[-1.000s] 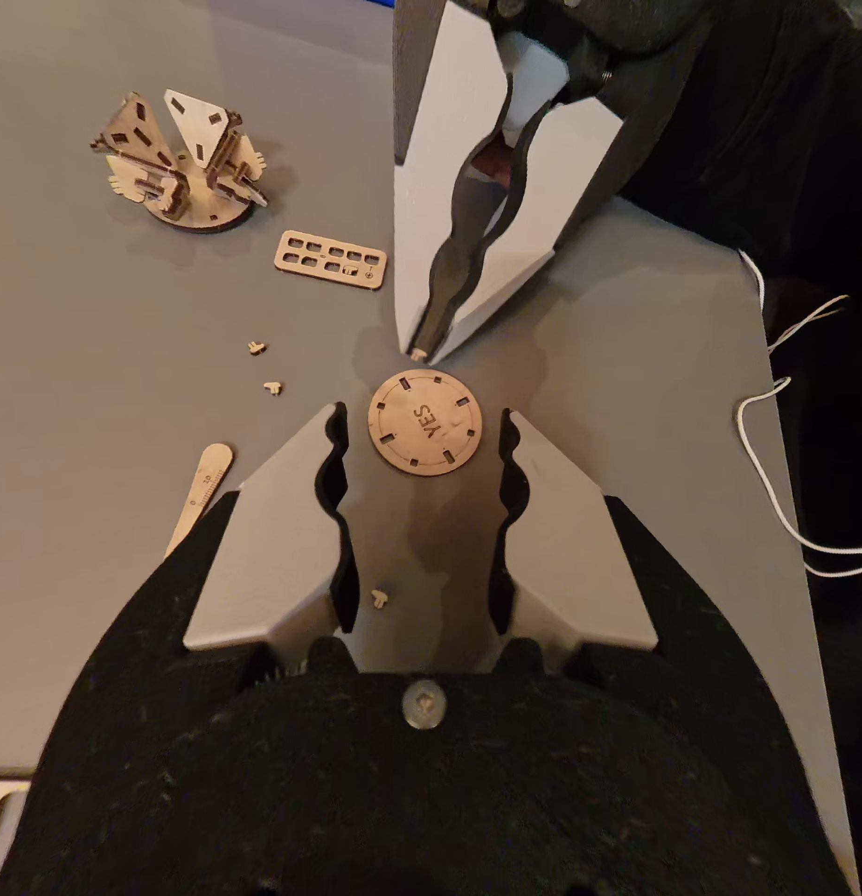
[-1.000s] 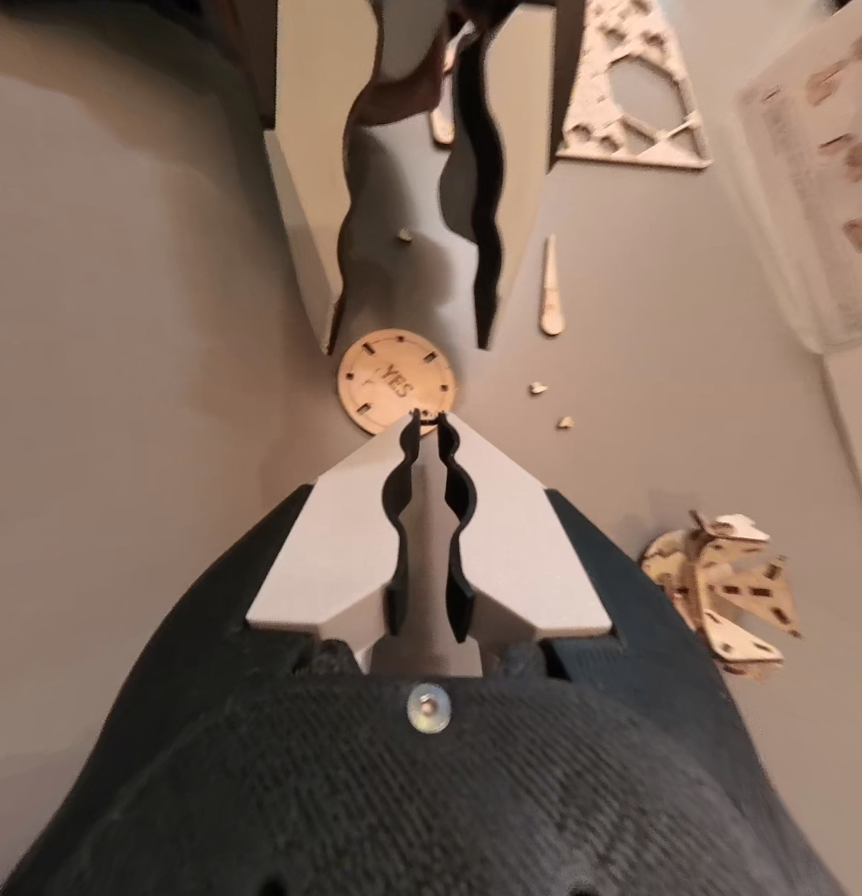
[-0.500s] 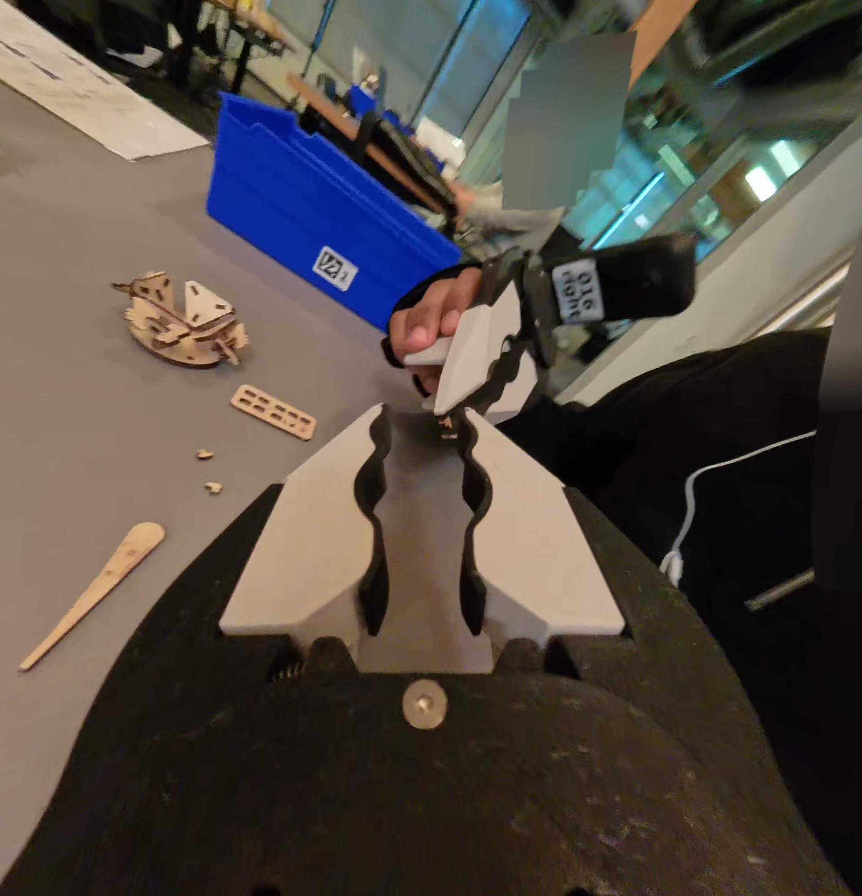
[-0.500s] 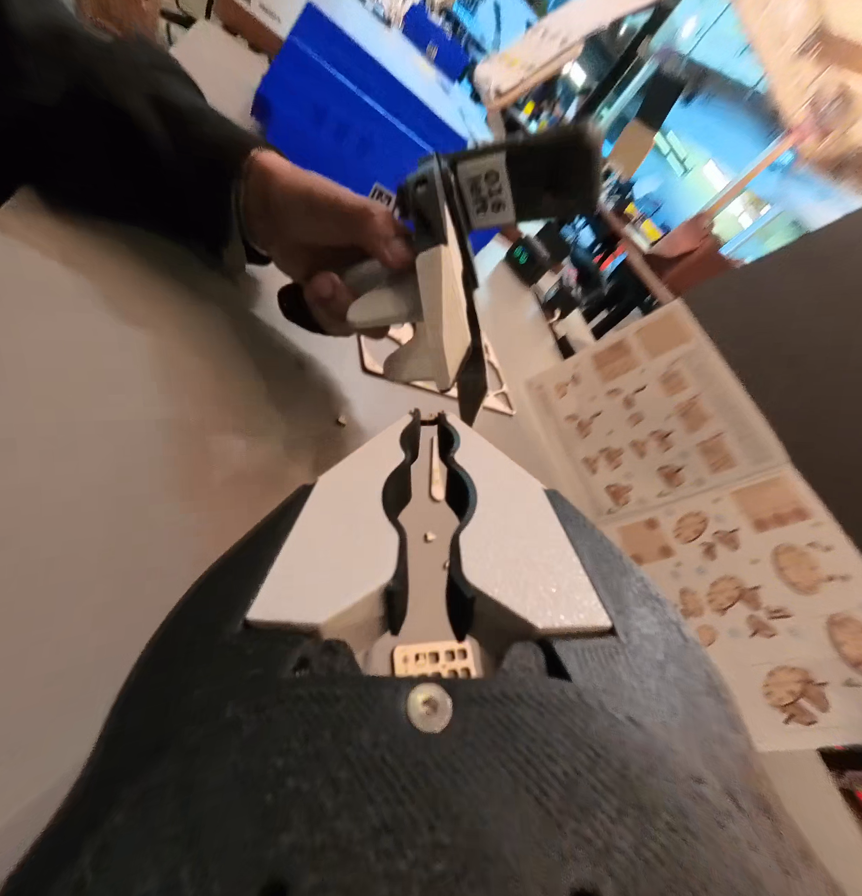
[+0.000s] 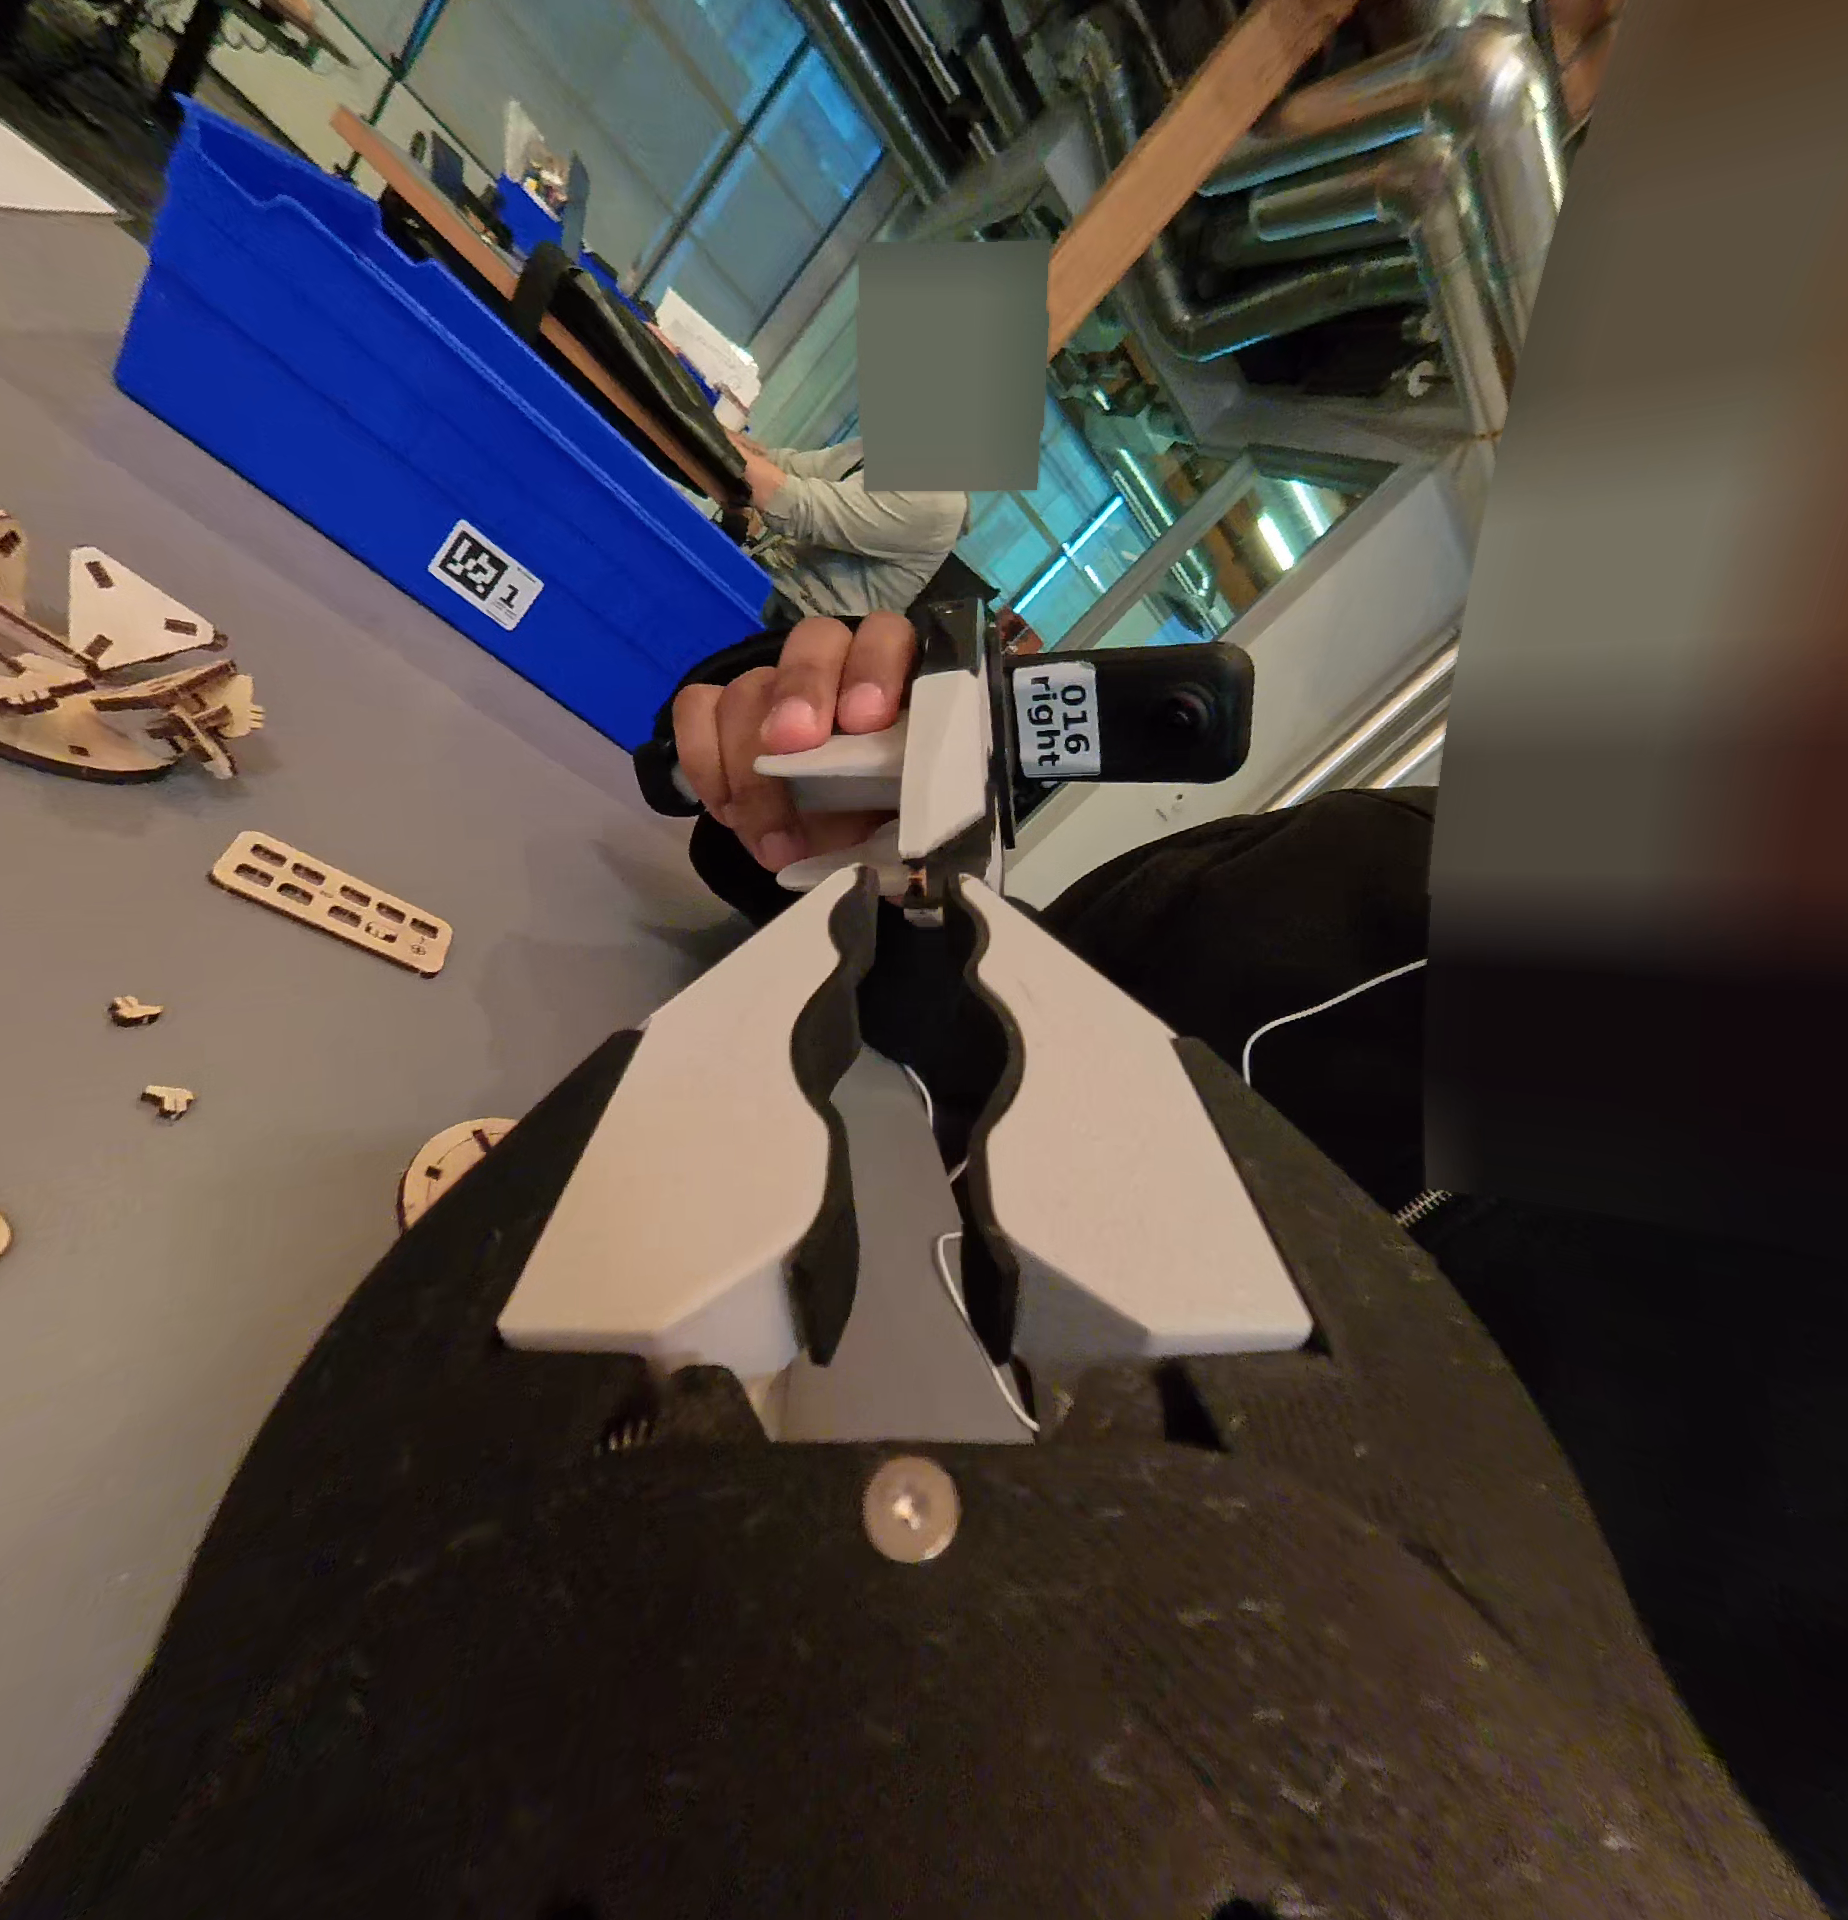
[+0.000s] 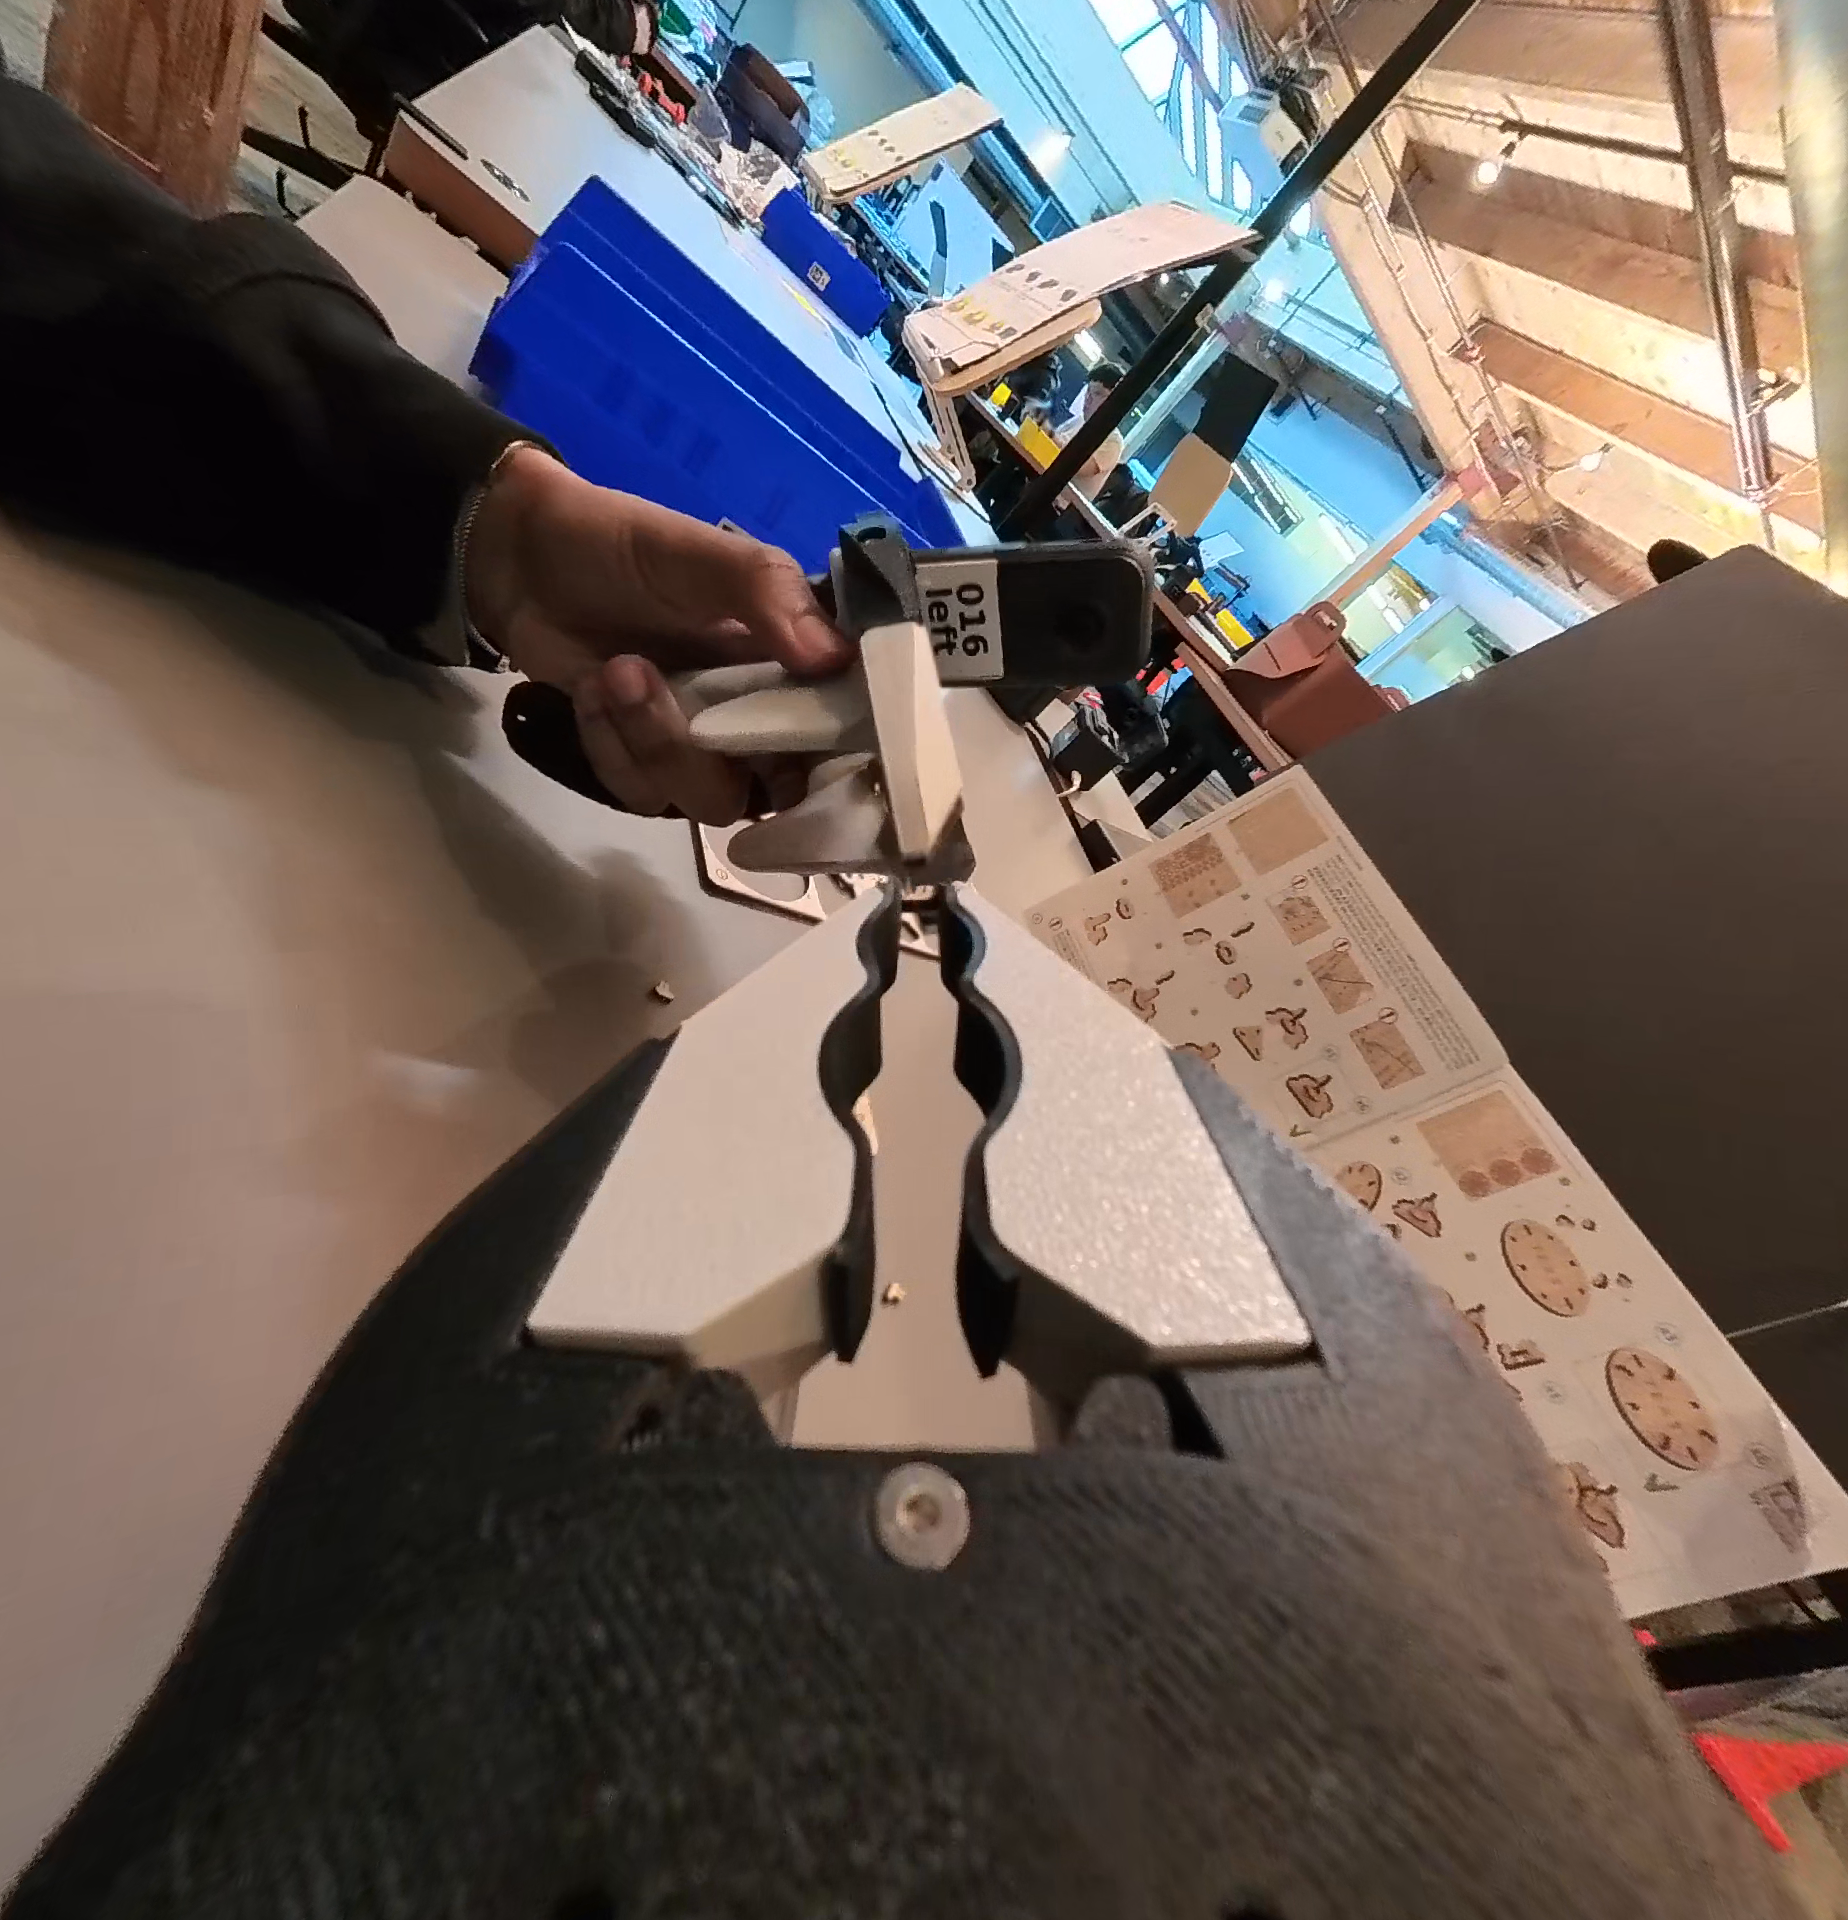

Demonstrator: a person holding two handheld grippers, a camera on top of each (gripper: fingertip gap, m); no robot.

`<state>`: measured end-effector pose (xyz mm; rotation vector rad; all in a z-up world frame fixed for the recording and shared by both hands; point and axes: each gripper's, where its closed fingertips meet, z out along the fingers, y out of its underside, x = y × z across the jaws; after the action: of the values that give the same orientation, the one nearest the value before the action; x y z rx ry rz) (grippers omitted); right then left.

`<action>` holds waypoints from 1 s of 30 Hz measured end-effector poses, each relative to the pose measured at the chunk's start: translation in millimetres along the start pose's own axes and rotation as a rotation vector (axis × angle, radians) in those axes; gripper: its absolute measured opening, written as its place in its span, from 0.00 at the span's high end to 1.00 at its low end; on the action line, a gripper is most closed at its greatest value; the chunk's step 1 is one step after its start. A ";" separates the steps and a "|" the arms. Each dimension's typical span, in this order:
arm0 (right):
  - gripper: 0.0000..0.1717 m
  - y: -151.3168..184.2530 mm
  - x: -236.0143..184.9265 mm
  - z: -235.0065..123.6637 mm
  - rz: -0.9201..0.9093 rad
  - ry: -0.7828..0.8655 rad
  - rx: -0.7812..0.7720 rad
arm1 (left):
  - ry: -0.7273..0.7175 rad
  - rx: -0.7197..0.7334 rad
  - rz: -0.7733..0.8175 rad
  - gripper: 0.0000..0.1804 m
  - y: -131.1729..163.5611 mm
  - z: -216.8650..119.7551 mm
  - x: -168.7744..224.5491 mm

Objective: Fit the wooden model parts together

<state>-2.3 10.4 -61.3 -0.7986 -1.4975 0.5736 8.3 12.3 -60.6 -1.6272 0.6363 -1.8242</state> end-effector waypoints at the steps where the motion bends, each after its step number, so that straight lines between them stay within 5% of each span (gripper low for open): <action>1: 0.97 -0.4 0.3 0.0 -0.003 0.003 0.001 | 0.002 -0.002 -0.001 0.94 0.3 0.2 0.3; 30: 0.92 -4.6 -5.2 3.0 -0.002 -0.013 0.020 | 0.082 0.006 -0.104 0.99 0.0 -4.2 3.6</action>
<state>-6.1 3.8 -61.4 -0.7791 -1.5020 0.5929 3.9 9.6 -58.6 -1.6159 0.5912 -1.9740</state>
